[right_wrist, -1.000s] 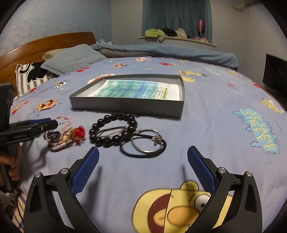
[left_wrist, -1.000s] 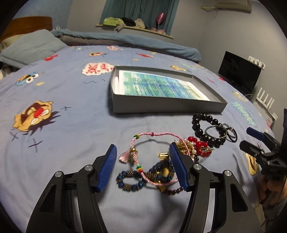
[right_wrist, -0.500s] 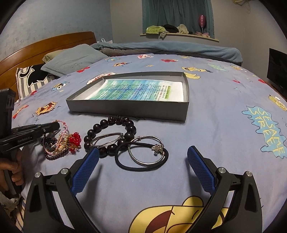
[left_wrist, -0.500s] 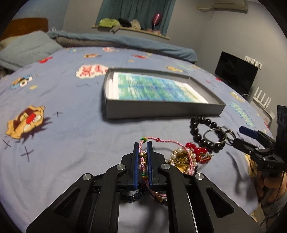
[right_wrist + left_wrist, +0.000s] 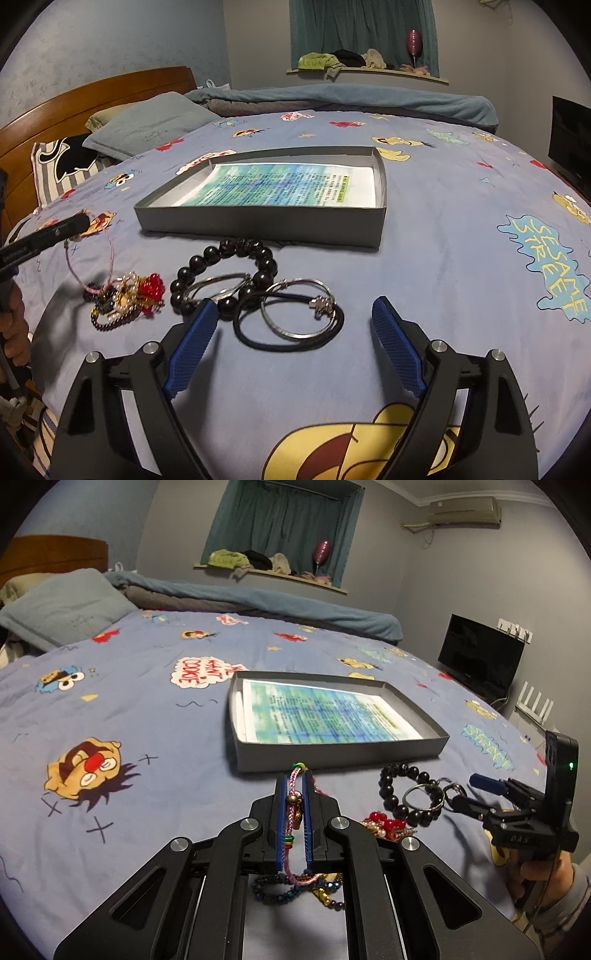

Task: Organize jewelry
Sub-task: 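Grasp the black hair tie with silver charm with the right tool while the left tool lifts the pink bracelet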

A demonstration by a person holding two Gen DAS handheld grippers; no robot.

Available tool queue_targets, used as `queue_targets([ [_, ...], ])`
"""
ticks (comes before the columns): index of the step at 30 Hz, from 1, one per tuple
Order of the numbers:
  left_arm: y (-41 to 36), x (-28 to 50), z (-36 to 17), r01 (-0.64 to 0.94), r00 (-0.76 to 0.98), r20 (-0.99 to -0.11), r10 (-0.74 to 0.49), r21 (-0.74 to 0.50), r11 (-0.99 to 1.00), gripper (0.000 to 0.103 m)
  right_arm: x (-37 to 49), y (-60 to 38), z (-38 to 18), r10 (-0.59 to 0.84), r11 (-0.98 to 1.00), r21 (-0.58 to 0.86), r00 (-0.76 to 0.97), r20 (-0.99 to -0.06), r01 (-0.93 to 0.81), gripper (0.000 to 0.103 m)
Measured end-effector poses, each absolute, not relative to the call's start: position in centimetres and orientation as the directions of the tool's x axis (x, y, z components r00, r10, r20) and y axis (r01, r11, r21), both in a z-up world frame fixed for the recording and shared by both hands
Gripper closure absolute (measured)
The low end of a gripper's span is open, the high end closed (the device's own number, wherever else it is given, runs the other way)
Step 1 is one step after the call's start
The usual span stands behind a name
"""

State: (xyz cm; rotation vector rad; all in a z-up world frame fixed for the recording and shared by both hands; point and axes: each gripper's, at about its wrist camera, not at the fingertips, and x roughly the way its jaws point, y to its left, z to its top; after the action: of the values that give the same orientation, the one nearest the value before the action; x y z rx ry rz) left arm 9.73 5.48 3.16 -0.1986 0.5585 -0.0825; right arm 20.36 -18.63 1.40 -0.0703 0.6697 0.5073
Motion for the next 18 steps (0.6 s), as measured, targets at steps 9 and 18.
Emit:
queue_targets([
  [9, 5.0, 9.4, 2.6, 0.034, 0.839, -0.526, -0.141, -0.209, 0.977, 0.094, 20.4, -18.2, 0.9, 0.415, 0.875, 0.082, 0.651, -0.635, -0.477, 0.046],
  [18, 4.9, 9.0, 2.9, 0.04, 0.841, -0.522, -0.143, -0.204, 0.978, 0.094, 18.7, -19.5, 0.1, 0.425, 0.874, 0.105, 0.643, -0.637, -0.475, 0.067],
])
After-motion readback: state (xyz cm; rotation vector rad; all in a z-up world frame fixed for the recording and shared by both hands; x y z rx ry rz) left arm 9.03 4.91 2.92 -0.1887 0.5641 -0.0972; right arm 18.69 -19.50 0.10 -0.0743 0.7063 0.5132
